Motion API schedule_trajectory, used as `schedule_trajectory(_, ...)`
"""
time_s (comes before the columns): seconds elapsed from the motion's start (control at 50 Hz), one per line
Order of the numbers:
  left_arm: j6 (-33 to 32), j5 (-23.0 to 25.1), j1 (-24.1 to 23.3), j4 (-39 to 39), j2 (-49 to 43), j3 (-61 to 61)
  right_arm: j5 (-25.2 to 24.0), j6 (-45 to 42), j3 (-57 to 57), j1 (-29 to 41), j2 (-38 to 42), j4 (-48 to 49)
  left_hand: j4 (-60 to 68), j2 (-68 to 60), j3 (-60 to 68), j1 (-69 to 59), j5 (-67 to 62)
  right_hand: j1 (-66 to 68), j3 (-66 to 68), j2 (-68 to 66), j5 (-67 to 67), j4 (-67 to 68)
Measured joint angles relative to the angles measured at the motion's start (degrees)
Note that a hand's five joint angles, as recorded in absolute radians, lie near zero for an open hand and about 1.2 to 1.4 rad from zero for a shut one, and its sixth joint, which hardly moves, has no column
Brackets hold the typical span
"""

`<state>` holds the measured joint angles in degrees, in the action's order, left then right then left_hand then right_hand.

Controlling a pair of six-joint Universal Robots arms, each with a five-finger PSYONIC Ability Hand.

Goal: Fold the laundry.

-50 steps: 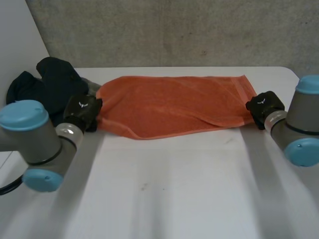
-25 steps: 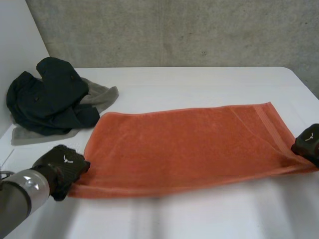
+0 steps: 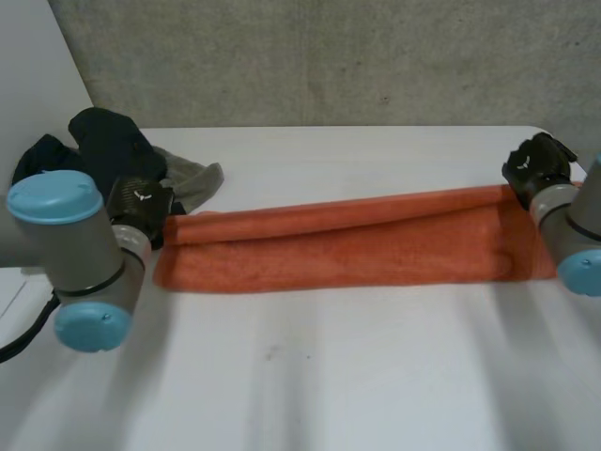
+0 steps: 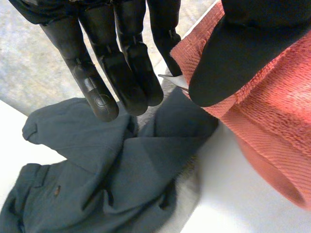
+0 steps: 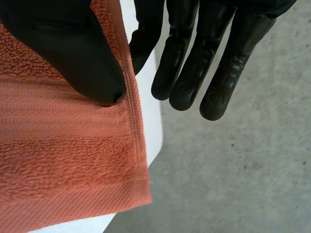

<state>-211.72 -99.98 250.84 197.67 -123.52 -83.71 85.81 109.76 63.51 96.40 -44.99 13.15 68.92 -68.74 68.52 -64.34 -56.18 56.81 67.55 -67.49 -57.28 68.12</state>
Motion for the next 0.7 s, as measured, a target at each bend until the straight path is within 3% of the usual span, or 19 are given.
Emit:
schedule_trajectory(0.26, -1.74, -3.25, -1.56, 5.05, -11.45, 12.26, -2.48, 0.31, -25.71, 2.17, 20.20, 1.46, 0.00, 0.00, 0.00, 0.00, 0.00, -0.19, -0.08, 0.29, 0.07, -0.05)
schedule_trajectory(0.28, -1.93, -3.23, -1.66, 5.62, -11.80, 12.63, -2.66, 0.33, -26.29, 2.28, 20.71, 1.44, 0.00, 0.00, 0.00, 0.00, 0.00, -9.58, -11.20, 11.28, 10.35, -11.55)
schedule_trajectory(0.3, -1.93, -3.23, -1.66, 5.62, -11.80, 12.63, -2.66, 0.33, -26.29, 2.28, 20.71, 1.44, 0.00, 0.00, 0.00, 0.00, 0.00, -9.58, -11.20, 11.28, 10.35, -11.55)
schedule_trajectory(0.34, -2.37, -3.12, -1.90, 7.47, -12.22, 13.13, -3.07, 0.43, -28.25, 2.83, 22.58, 1.42, -29.11, 30.05, -29.46, 28.34, 26.36, -33.28, -36.23, 36.71, 34.92, -36.37)
schedule_trajectory(0.36, -2.47, -3.09, -1.97, 8.08, -12.23, 13.16, -2.97, 0.50, -28.62, 3.05, 22.91, 1.40, -32.65, 33.58, -31.81, 31.93, 29.88, -41.82, -48.03, 48.49, 46.86, -48.22)
schedule_trajectory(0.38, -2.51, -3.07, -2.01, 8.39, -12.21, 13.16, -2.79, 0.58, -28.78, 3.17, 22.99, 1.39, -39.80, 39.50, -38.81, 39.42, 37.09, -41.82, -48.03, 48.49, 46.86, -48.22)
schedule_trajectory(0.42, -2.56, -3.06, -2.10, 8.97, -12.14, 13.14, -2.56, 0.68, -28.88, 3.27, 22.96, 1.37, -39.80, 39.50, -38.81, 39.42, 37.09, -44.52, -53.38, 53.34, 51.68, -53.15)
schedule_trajectory(0.44, -2.65, -3.05, -2.35, 10.29, -11.77, 12.98, -1.45, 1.42, -28.90, 3.53, 22.33, 1.26, -56.38, 56.11, -55.55, 52.43, 53.03, -44.52, -53.38, 53.34, 51.68, -53.15)
schedule_trajectory(0.54, -2.61, -3.15, -2.96, 11.80, -10.26, 12.45, 1.06, 5.80, -27.87, 3.59, 18.81, 0.84, -57.22, 57.05, -56.47, 52.54, 53.50, -45.13, -55.28, 54.87, 53.29, -54.64)
schedule_trajectory(0.6, -2.46, -3.21, -3.31, 11.95, -7.99, 11.43, 2.64, 14.39, -25.00, 3.25, 12.65, -0.56, -57.23, 57.05, -56.47, 52.54, 53.50, -45.13, -55.28, 54.87, 53.29, -54.65)
schedule_trajectory(0.64, -2.44, -3.19, -3.35, 11.92, -7.52, 11.13, 2.69, 15.47, -24.59, 3.19, 11.86, -0.82, -57.23, 57.05, -56.47, 52.54, 53.50, -45.13, -55.28, 54.87, 53.29, -54.64)
schedule_trajectory(0.7, -2.32, -3.03, -3.47, 11.64, -3.28, 8.04, 1.55, 26.55, -19.64, 1.67, 3.19, -4.91, -57.23, 57.05, -56.47, 52.54, 53.50, -45.13, -55.28, 54.87, 53.29, -54.65)
